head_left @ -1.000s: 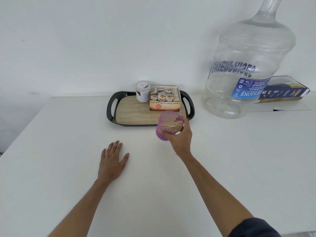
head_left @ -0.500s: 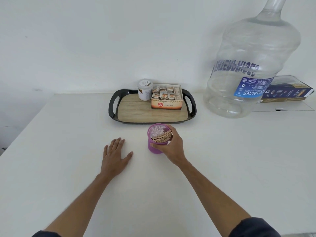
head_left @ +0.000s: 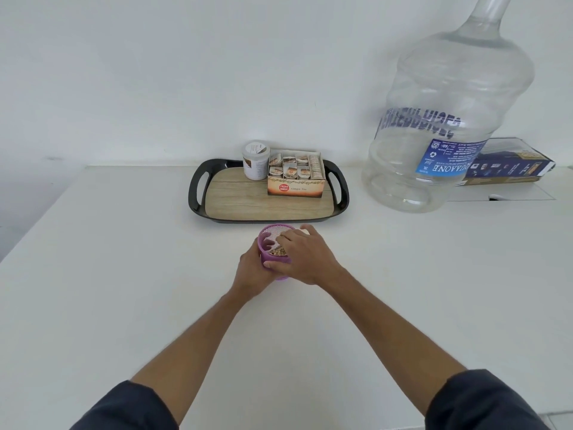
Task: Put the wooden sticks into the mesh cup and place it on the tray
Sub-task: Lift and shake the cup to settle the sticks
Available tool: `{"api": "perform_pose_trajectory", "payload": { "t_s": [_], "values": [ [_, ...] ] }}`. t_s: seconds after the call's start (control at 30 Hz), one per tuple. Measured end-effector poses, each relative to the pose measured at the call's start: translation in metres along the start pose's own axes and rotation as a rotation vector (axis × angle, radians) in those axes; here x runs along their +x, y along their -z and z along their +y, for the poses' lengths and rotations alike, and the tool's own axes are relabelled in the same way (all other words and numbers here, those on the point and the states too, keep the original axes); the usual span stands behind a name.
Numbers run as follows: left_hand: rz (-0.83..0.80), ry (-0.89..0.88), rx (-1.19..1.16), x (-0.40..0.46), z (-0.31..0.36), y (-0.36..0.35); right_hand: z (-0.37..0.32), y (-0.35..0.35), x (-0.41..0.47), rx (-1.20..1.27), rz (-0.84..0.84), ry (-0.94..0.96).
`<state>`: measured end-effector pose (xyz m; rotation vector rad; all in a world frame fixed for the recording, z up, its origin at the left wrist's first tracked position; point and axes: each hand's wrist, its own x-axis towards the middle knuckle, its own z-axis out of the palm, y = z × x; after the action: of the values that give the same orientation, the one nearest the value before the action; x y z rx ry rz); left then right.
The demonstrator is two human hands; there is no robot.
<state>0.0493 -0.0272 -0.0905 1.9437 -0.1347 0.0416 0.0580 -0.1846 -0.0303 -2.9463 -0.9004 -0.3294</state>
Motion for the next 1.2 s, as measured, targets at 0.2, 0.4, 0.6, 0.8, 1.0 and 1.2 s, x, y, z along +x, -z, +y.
{"api": "perform_pose_trajectory", "payload": {
  "t_s": [0.2, 0.4, 0.6, 0.8, 1.0, 1.2],
  "values": [
    [0.036, 0.023, 0.07, 0.002, -0.005, -0.001, -0.001, 0.006, 0.005, -0.078, -0.011, 0.004],
    [0.056, 0.045, 0.118, 0.002, -0.002, -0.001, -0.013, 0.01, 0.016, 0.138, -0.075, -0.061],
    [0.059, 0.053, 0.209, 0.005, -0.004, -0.002, -0.03, 0.009, 0.024, 0.146, -0.187, -0.142],
    [0.059, 0.054, 0.234, 0.005, -0.003, -0.002, -0.032, 0.013, 0.022, 0.218, -0.203, -0.149],
    [-0.054, 0.016, 0.182, 0.006, -0.006, 0.002, -0.031, 0.013, 0.007, 0.101, 0.246, -0.445],
    [0.021, -0.027, 0.055, -0.018, -0.001, 0.001, -0.019, 0.002, 0.003, 0.445, 0.101, -0.544]
  ]
}}
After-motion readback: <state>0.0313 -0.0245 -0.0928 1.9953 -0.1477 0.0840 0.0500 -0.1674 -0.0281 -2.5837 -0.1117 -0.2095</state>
